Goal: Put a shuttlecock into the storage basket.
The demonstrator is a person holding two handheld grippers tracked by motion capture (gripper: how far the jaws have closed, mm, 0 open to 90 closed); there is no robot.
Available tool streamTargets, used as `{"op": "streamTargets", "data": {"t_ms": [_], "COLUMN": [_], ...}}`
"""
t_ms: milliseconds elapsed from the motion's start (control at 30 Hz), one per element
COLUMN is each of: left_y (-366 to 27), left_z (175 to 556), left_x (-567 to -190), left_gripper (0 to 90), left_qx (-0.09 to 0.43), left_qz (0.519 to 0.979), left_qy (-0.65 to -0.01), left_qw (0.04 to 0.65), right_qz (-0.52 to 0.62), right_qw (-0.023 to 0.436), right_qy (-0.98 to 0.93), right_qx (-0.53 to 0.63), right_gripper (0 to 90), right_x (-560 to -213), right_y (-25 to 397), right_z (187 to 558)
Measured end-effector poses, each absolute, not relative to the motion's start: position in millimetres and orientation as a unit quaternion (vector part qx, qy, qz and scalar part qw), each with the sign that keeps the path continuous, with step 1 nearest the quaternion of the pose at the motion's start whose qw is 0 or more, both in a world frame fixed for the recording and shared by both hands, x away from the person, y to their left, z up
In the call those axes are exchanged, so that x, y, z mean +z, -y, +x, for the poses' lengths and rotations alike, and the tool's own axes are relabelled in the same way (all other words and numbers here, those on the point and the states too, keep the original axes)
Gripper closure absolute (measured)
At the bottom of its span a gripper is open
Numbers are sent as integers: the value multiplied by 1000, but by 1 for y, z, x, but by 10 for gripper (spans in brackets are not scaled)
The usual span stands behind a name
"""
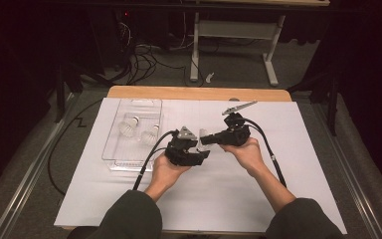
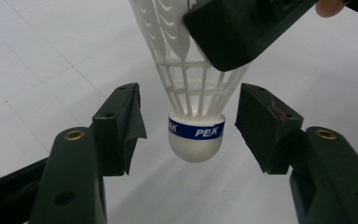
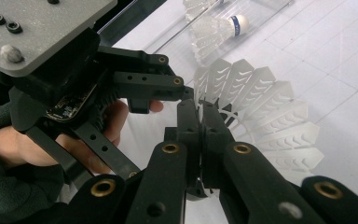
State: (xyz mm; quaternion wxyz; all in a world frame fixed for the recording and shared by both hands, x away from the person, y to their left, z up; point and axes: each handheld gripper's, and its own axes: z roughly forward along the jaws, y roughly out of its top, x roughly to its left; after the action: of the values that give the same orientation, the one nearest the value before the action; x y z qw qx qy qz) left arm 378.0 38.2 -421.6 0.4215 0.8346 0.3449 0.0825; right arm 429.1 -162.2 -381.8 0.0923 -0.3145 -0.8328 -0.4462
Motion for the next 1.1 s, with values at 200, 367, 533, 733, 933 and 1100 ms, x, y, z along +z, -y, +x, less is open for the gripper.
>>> {"op": "streamTargets", "data": {"t_ms": [200,367,533,733,933,1100], "left_y": [-37,-39,-39,-39,-39,-39], "left_z": [380,381,381,381,381,381], "left_x": [-423,-423,-423,-423,-422,-422], "left_gripper": [466,523,560,627,647,652], "left_qx": [70,67,66,66,69,68], "left_qz": [834,833,835,840,846,849], "left_qy": [-352,-355,-354,-348,-342,-338], "left_qw": [420,418,416,411,404,399], "right_qz": [-312,-310,-309,-309,-310,-309], "right_qw": [95,96,98,102,105,101], "right_qy": [833,833,833,834,834,835], "right_qx": [-446,-447,-448,-446,-444,-443], "right_gripper": [900,900,900,900,899,894], "right_x": [-382,-382,-383,-384,-384,-384], "right_y": [160,159,158,156,156,156], "right_z": [429,428,428,428,429,429]}}
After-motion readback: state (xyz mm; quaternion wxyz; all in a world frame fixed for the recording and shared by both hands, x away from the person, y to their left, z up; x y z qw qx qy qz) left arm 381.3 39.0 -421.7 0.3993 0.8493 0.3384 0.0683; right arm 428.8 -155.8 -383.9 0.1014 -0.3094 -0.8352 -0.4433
